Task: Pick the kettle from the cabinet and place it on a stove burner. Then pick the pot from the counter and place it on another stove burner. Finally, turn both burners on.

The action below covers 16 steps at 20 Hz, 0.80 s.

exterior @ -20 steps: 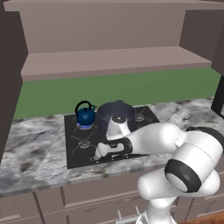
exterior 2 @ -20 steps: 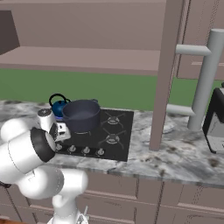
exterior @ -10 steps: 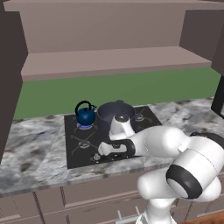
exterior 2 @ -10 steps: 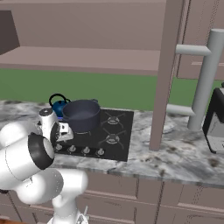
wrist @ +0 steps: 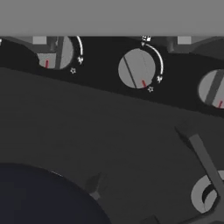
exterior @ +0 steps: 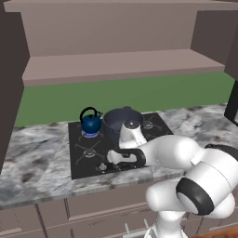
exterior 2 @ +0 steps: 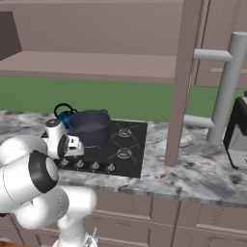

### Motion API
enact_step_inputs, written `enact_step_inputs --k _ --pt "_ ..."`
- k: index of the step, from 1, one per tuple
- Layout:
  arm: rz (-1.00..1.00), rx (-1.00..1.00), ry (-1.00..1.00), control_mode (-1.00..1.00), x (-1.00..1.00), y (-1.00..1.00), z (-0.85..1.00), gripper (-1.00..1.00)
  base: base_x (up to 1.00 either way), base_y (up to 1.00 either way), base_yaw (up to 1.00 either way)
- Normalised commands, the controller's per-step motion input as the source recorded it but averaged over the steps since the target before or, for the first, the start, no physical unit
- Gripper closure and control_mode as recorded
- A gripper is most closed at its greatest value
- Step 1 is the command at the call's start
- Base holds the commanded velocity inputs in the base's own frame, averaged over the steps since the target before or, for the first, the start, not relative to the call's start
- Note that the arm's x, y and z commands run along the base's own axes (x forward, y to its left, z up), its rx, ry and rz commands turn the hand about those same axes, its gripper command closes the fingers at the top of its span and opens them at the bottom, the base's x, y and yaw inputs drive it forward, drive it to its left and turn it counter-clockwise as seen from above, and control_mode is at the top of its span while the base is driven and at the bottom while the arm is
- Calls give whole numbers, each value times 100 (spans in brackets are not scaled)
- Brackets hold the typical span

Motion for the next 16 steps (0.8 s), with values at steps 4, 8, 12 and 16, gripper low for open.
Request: enact_step_inputs --k 4,8,12,16 --pt "-9 0 2 -100 0 -25 0 -100 0 0 0" --pt "-8 0 3 -100 0 -25 0 -100 0 0 0" --pt "-6 0 2 -100 0 -22 0 -100 0 0 0" --pt "-3 0 2 -100 0 -20 -3 -100 0 0 0"
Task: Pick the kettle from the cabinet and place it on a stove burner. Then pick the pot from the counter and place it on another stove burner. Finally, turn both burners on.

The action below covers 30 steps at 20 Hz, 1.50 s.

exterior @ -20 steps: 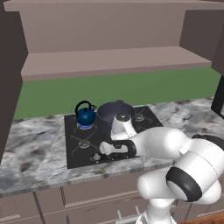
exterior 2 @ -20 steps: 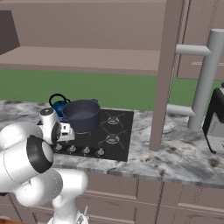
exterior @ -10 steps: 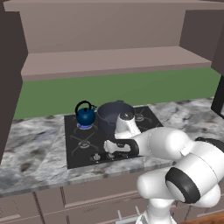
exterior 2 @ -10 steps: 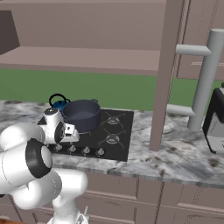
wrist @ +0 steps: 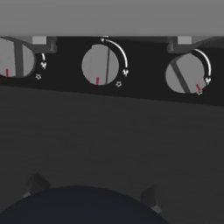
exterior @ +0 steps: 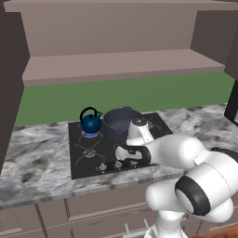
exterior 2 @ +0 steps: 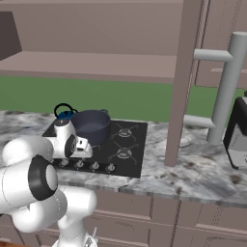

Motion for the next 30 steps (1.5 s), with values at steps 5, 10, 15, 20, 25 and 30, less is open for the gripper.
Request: enact_step_inputs --k 5,10,15,20,25,30 --pt "-1 0 0 -100 0 -19 -10 -100 0 0 0" --pt "0 0 0 -100 0 -7 -18 -100 0 0 0" --pt "0 0 0 -100 0 0 -10 -100 0 0 0" --pt "0 0 0 -100 0 0 -4 -100 0 0 0" --pt "0 0 0 -100 0 0 -2 -100 0 0 0" --pt "0 0 0 -100 0 0 -5 -100 0 0 0"
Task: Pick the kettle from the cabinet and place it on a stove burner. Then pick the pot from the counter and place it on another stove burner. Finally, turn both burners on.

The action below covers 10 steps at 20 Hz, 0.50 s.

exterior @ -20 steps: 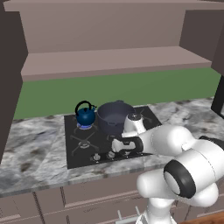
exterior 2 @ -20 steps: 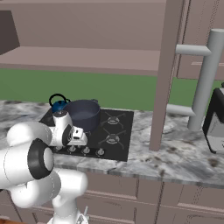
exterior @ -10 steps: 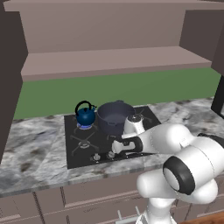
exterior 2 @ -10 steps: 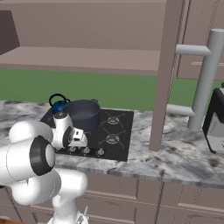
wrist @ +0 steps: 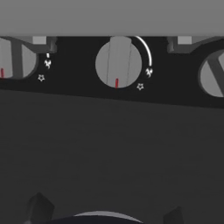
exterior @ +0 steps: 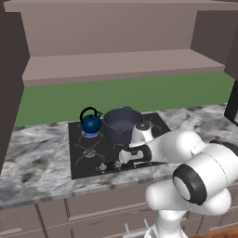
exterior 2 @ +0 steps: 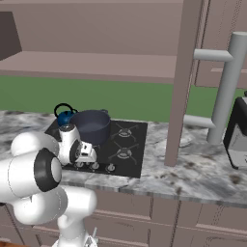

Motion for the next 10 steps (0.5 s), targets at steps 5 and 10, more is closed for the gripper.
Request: enact_step_inputs --k 5,10 --pt "0 0 0 -100 0 0 -7 -100 0 0 0" --pt "1 0 0 -100 0 1 -7 -100 0 0 0"
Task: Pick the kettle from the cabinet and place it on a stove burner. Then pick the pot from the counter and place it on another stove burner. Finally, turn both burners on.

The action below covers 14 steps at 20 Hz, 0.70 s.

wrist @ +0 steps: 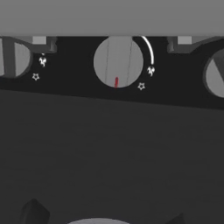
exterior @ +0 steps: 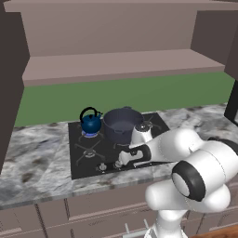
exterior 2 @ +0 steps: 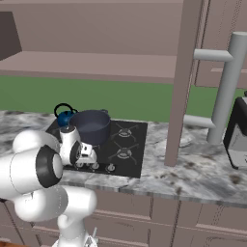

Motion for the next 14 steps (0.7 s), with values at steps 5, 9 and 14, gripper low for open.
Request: enact_step_inputs --k 5,9,14 --pt "1 0 0 -100 0 2 -6 -100 0 0 0" --pt "2 0 0 -100 0 4 -5 100 0 0 0" --pt "2 0 0 -100 0 4 -6 100 0 0 0"
